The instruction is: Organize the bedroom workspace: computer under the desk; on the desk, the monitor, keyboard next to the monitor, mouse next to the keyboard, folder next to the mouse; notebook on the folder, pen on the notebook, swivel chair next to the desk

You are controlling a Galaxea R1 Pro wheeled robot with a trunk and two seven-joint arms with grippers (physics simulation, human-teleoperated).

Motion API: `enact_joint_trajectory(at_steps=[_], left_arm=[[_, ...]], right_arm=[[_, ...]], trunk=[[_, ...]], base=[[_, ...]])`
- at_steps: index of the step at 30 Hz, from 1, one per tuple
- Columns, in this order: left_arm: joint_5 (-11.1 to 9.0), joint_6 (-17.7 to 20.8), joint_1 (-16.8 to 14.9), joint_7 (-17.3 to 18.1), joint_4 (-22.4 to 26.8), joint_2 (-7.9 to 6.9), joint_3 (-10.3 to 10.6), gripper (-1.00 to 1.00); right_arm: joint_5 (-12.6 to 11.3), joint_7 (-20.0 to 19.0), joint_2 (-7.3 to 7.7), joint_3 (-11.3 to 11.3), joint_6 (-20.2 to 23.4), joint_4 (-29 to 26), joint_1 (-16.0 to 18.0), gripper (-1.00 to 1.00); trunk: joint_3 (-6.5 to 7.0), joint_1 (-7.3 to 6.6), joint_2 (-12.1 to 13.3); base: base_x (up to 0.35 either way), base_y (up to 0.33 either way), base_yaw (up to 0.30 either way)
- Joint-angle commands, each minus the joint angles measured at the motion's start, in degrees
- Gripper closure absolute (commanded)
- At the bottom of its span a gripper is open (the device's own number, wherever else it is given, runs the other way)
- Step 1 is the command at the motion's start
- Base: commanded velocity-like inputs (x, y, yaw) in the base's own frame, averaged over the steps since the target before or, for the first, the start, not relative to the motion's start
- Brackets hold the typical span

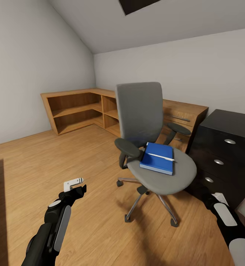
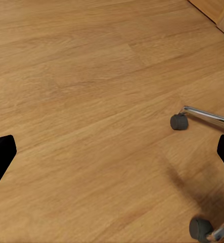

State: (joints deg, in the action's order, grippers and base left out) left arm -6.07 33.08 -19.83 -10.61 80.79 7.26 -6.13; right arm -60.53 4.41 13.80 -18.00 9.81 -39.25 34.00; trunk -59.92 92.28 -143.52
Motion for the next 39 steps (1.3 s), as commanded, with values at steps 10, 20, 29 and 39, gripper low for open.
enact_joint_trajectory(at_steps=[10, 20, 29, 39], left_arm=[[-0.61, 0.24, -0.03, -0.41, 0.07, 0.03, -0.03, -1.00], [-0.59, 0.24, -0.03, -0.42, 0.07, 0.03, -0.02, -1.00], [-0.58, 0.24, -0.03, -0.38, 0.07, 0.03, 0.01, -1.00], [-0.60, 0.24, -0.03, -0.38, 0.07, 0.03, -0.03, -1.00]], right_arm=[[-0.39, 0.33, 0.02, -0.46, 0.29, -0.12, 0.01, -1.00], [-0.46, 0.34, -0.27, -0.32, 0.30, -0.07, 0.01, -1.00], [-0.47, 0.33, -0.71, -0.28, 0.21, 0.05, 0.01, -1.00], [-0.47, 0.33, -0.73, -0.28, 0.24, 0.05, 0.01, -1.00]], trunk=[[-0.06, -0.01, -0.02], [-0.06, -0.01, -0.02], [-0.06, -0.01, -0.02], [-0.06, -0.01, -0.02]], base=[[0.118, 0.000, 0.000], [0.130, 0.000, 0.000], [0.318, 0.000, 0.000], [0.208, 0.000, 0.021]])
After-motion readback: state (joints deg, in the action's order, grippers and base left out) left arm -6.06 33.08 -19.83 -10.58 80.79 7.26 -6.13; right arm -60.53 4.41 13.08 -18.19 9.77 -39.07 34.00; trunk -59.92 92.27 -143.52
